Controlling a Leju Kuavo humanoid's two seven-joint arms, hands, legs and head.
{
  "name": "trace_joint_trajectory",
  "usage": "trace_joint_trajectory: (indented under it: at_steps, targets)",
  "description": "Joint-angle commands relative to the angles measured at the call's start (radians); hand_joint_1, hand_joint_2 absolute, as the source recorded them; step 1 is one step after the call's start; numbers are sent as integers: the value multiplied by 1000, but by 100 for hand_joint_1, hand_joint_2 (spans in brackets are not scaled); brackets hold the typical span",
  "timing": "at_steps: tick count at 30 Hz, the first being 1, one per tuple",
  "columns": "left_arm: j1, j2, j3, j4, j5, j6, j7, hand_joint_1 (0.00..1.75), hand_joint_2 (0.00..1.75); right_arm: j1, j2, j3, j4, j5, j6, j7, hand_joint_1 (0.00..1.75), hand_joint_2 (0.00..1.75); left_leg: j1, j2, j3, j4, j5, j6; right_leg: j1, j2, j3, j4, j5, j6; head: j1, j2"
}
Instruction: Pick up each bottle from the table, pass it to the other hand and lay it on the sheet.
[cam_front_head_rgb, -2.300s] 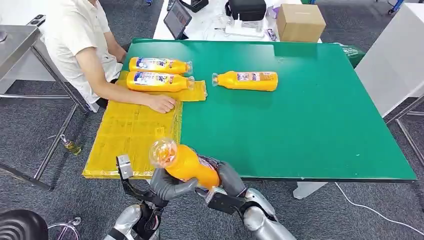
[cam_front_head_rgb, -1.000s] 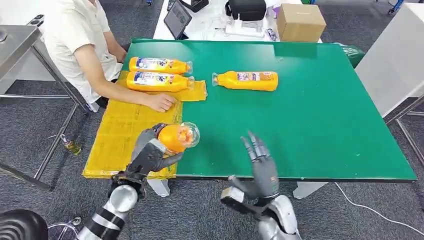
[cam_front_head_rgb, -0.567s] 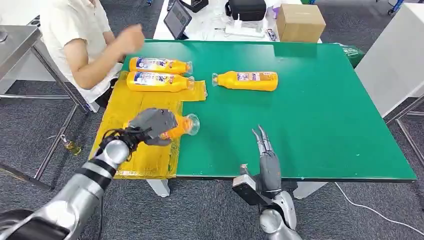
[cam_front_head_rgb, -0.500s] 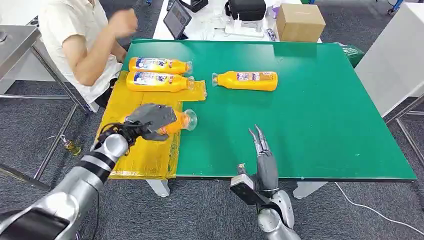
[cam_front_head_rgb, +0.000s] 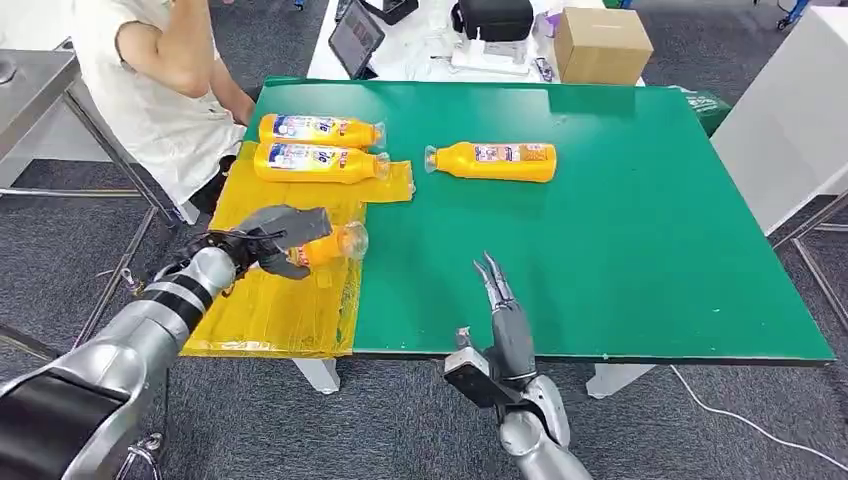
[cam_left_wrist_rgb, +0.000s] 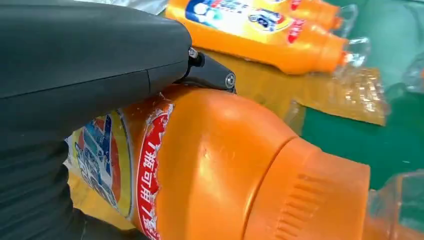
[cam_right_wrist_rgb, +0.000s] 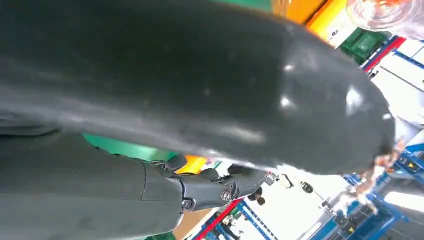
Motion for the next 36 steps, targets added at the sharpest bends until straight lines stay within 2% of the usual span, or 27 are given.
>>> trace_joint_trajectory:
  at_steps: [1,2,3,4,5,7,8,10,18,21,27,33,36]
  targets:
    - [-126,34,-32,188,11,-124,-8,105,175,-96,18,62,169,-35,8,-38,0,0,1,3,2,1,-2,1,1,2,1,0,0,-2,0,0]
    - [-134,40,-33,199,10,-154,-5,58,175,-104,20,70,182,-40,7,-40,0,0,1,5,3,1,-3,1,2,3,3,0,-1,-3,0,0]
    - [-138,48,-32,201,12,-168,-11,58,175,-108,21,74,188,-40,8,-40,0,0,1,4,2,1,-2,1,1,3,2,0,0,-2,0,0]
    - [-144,55,-35,209,4,-164,6,37,175,-116,22,82,204,-57,6,-40,0,0,1,5,4,1,-3,1,2,3,3,1,-1,-3,0,0]
    - [-148,60,-37,213,1,-176,4,33,175,-119,21,88,209,-57,2,-40,0,0,1,4,3,1,-2,1,2,2,3,0,-1,-3,0,0]
    - [-149,65,-25,218,7,-170,15,5,175,-126,20,98,219,-72,1,-40,0,0,1,6,7,1,-4,1,3,4,6,0,-2,-5,0,0]
    - [-149,68,-21,221,12,-177,13,5,175,-131,20,104,222,-73,1,-40,0,0,1,4,2,0,-2,1,1,3,2,0,0,-2,0,0]
    - [-149,74,-19,215,12,-176,-10,0,175,-137,19,114,225,-82,4,-40,0,0,1,3,2,0,-1,1,1,2,1,0,0,-2,0,0]
    - [-150,76,-11,215,15,-169,-62,0,175,-151,17,147,236,-107,4,-40,0,0,1,2,2,0,-1,1,1,1,2,0,0,-2,0,0]
    - [-162,79,-3,223,29,-226,-99,0,175,-160,14,169,241,-125,9,-40,0,0,1,3,4,1,-2,1,2,1,4,0,-1,-3,0,0]
    - [-167,70,-3,221,25,-203,-97,0,175,-163,11,182,243,-135,1,-40,0,0,1,2,3,0,-1,1,1,1,3,0,-1,-3,0,0]
    - [-173,59,-29,194,-14,-96,-201,0,175,-169,9,206,261,-145,-2,-40,0,0,1,0,1,0,0,1,1,0,1,0,0,-1,0,0]
    - [-177,57,-29,193,-13,-98,-201,0,175,-169,9,206,260,-145,-2,-40,0,0,2,0,3,2,-2,2,2,-1,4,1,-2,-3,0,0]
